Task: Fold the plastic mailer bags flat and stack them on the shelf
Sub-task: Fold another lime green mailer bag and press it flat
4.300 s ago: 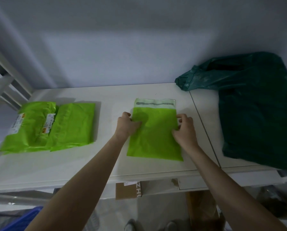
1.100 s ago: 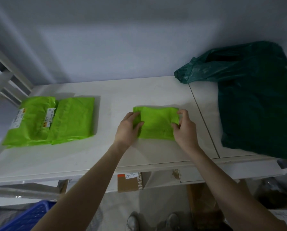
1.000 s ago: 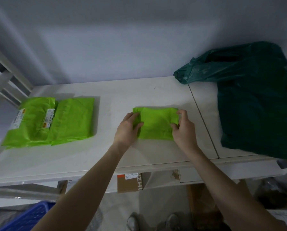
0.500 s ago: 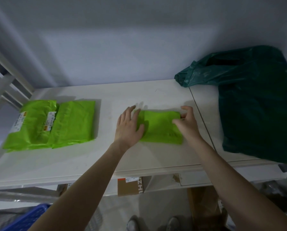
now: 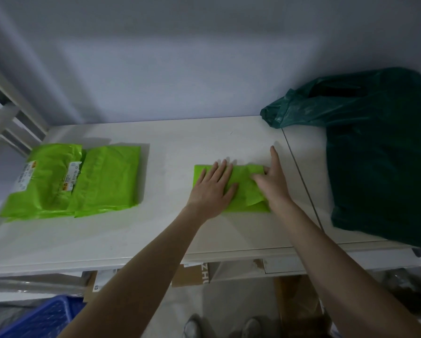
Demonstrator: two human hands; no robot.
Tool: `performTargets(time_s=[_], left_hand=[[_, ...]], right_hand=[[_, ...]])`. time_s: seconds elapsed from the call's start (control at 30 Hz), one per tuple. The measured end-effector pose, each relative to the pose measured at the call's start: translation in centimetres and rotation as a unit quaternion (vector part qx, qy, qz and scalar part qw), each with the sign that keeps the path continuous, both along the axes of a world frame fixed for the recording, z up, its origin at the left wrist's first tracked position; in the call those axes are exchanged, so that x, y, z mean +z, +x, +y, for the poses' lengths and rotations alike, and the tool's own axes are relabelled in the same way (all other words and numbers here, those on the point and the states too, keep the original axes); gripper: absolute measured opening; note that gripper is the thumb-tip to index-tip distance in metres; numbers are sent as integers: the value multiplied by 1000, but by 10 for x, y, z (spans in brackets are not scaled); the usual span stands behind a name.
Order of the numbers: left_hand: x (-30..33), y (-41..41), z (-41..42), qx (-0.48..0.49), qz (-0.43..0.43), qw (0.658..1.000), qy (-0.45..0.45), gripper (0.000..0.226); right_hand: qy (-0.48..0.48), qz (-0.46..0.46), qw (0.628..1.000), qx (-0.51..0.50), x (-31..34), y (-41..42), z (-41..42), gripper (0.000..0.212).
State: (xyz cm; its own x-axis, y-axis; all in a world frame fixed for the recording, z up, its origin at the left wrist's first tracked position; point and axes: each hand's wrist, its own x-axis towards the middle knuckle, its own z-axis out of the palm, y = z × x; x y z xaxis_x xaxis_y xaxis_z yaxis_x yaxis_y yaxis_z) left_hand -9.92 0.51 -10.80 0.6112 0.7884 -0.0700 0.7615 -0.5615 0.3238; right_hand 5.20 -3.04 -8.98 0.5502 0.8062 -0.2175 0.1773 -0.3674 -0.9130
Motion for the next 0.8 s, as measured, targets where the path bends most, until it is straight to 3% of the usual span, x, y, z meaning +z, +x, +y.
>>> performTargets(time_s=[0.23, 0.37, 0.43, 0.53, 0.63, 0.7, 0.8], left_hand=[[-5, 0, 0, 7, -10, 1000, 9, 57], [-6, 0, 0, 8, -24, 1000, 10, 55], [-5, 0, -1, 8, -30, 1000, 8, 54], [-4, -1, -1, 8, -27, 1000, 6, 53], [-2, -1, 0, 1, -17, 1000, 5, 54], [-1, -1, 0, -1, -10, 1000, 7, 55], [-1, -1, 1, -4, -10, 1000, 9, 55]], right_hand=[[27, -11, 998, -61, -3, 3, -10, 87], [47, -85, 993, -74, 3, 6, -11, 68], [106, -209, 971, -40, 11, 1, -9, 48], [128, -361, 918, 101, 16, -15, -3, 32], [60, -419, 881, 213, 0, -26, -6, 38], [45, -441, 866, 233, -15, -26, -12, 50], [59, -471, 853, 218, -25, -24, -13, 47]])
